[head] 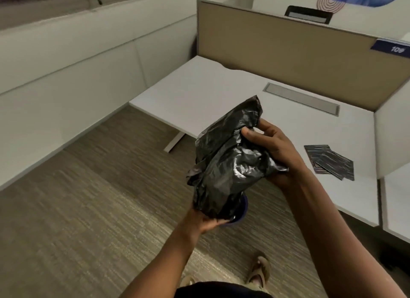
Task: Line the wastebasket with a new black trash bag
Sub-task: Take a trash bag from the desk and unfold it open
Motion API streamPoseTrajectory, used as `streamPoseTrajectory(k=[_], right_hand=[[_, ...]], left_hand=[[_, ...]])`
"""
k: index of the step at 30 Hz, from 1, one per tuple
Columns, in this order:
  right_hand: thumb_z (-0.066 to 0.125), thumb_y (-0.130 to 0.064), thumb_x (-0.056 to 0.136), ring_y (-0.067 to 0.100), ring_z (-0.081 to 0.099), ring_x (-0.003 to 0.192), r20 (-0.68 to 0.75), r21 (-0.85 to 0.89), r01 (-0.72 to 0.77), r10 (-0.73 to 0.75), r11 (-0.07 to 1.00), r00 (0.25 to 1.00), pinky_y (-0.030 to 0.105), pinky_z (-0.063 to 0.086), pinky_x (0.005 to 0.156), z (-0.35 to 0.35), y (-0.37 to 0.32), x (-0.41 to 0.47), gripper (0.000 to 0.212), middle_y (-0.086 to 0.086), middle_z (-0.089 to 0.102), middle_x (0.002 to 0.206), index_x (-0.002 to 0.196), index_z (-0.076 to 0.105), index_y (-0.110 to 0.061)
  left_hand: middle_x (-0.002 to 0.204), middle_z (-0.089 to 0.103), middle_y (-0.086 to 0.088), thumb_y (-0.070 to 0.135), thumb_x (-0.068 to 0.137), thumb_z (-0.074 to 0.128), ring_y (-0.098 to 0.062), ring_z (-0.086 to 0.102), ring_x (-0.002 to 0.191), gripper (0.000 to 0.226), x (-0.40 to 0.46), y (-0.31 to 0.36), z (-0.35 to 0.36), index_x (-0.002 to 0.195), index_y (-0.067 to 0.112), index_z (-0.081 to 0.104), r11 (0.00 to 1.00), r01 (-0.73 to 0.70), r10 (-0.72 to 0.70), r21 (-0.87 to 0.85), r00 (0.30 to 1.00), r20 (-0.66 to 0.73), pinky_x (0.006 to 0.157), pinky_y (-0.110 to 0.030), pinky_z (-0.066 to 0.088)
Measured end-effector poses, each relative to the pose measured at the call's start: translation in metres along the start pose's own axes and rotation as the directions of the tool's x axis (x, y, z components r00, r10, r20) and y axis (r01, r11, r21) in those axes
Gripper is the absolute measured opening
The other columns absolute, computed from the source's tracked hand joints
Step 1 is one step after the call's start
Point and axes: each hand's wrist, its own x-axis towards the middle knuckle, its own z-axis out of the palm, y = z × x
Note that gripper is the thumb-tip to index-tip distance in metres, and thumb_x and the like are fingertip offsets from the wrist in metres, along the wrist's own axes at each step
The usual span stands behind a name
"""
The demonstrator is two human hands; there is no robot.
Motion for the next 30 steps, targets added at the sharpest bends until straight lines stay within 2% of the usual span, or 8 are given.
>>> streamPoseTrajectory(k=[2, 5, 9, 14, 18, 24, 27, 30], right_hand=[[0.076, -0.011, 0.085, 0.027, 0.077, 0.087, 0.002, 0.014, 0.038, -0.038, 0.999, 0.999, 0.037, 0.061, 0.078, 0.002, -0.007, -0.005, 0.035, 0.015, 0.077, 0.104, 0.120, 0.070, -0.009], [0.076, -0.014, 0.086, 0.026, 0.077, 0.087, -0.069, -0.003, 0.125, -0.125, 0.992, 0.990, 0.037, 0.061, 0.077, -0.017, -0.019, -0.022, 0.040, 0.011, 0.078, 0.106, 0.125, 0.067, -0.010], [0.074, -0.016, 0.089, 0.025, 0.078, 0.092, -0.321, -0.113, 0.169, -0.197, 0.979, 0.926, 0.042, 0.063, 0.080, -0.062, -0.020, -0.055, 0.041, 0.010, 0.078, 0.112, 0.130, 0.067, -0.014], [0.077, -0.019, 0.090, 0.022, 0.079, 0.093, -0.546, -0.315, 0.033, -0.210, 0.949, 0.811, 0.031, 0.063, 0.071, -0.086, 0.002, -0.085, 0.025, 0.010, 0.079, 0.111, 0.115, 0.076, -0.021], [0.080, -0.019, 0.086, 0.020, 0.079, 0.085, -0.633, -0.356, 0.002, -0.243, 0.934, 0.735, 0.029, 0.064, 0.065, -0.087, 0.020, -0.095, 0.024, 0.007, 0.080, 0.103, 0.110, 0.075, -0.022], [0.080, -0.014, 0.086, 0.028, 0.078, 0.080, -0.660, -0.194, -0.037, -0.103, 0.980, 0.745, 0.040, 0.064, 0.069, -0.069, 0.058, -0.081, 0.013, 0.014, 0.080, 0.095, 0.094, 0.078, -0.025], [0.082, -0.015, 0.084, 0.030, 0.077, 0.086, -0.619, -0.242, -0.075, -0.094, 0.967, 0.780, 0.042, 0.063, 0.077, -0.049, 0.087, -0.067, 0.013, 0.009, 0.081, 0.093, 0.091, 0.080, -0.026], [0.083, -0.016, 0.084, 0.027, 0.077, 0.087, -0.536, -0.328, -0.125, -0.075, 0.936, 0.841, 0.038, 0.061, 0.078, -0.023, 0.117, -0.053, 0.011, 0.007, 0.081, 0.092, 0.094, 0.079, -0.020]], left_hand=[[0.172, 0.014, -0.007, 0.038, 0.103, 0.057, -0.023, 0.019, 0.157, 0.077, 0.009, 0.000, -0.009, 0.165, 0.016, 0.017, 0.892, -0.230, 0.276, 0.389, 0.959, -0.066, 0.125, -0.029, 0.023], [0.133, 0.064, -0.012, 0.016, 0.102, 0.058, -0.022, 0.066, 0.113, 0.033, -0.001, 0.021, -0.025, 0.131, 0.001, 0.059, 0.975, -0.037, 0.053, -0.217, 0.996, 0.069, 0.084, -0.017, 0.055], [0.058, 0.068, -0.004, 0.026, 0.098, 0.062, -0.015, 0.060, 0.053, 0.022, -0.017, 0.063, -0.039, 0.080, 0.013, 0.063, 0.988, -0.148, 0.144, -0.032, 0.984, -0.109, 0.048, -0.019, 0.044], [0.075, 0.077, -0.001, 0.038, 0.091, 0.074, -0.019, 0.067, 0.075, 0.028, -0.022, 0.092, -0.065, 0.100, 0.011, 0.069, 0.932, -0.326, 0.355, 0.156, 0.909, -0.220, 0.054, -0.024, 0.051], [0.137, 0.063, -0.021, 0.039, 0.088, 0.079, -0.035, 0.063, 0.125, 0.071, -0.007, 0.104, -0.083, 0.140, -0.002, 0.055, 0.894, -0.397, 0.445, 0.210, 0.844, -0.300, 0.107, -0.044, 0.052], [0.154, 0.048, -0.018, 0.064, 0.089, 0.065, -0.038, 0.051, 0.136, 0.087, -0.021, 0.097, -0.073, 0.152, 0.008, 0.043, 0.746, -0.289, 0.605, 0.600, 0.670, -0.430, 0.106, -0.050, 0.048], [0.128, 0.068, -0.007, 0.056, 0.091, 0.065, -0.024, 0.067, 0.109, 0.049, -0.056, 0.074, -0.048, 0.128, 0.025, 0.064, 0.490, -0.504, 0.812, 0.711, 0.561, -0.161, 0.077, -0.031, 0.053], [0.094, 0.079, 0.001, 0.063, 0.080, 0.073, -0.017, 0.076, 0.088, 0.037, -0.092, 0.040, -0.014, 0.101, 0.033, 0.076, 0.461, -0.615, 0.608, 0.640, 0.744, 0.278, 0.071, -0.026, 0.056]])
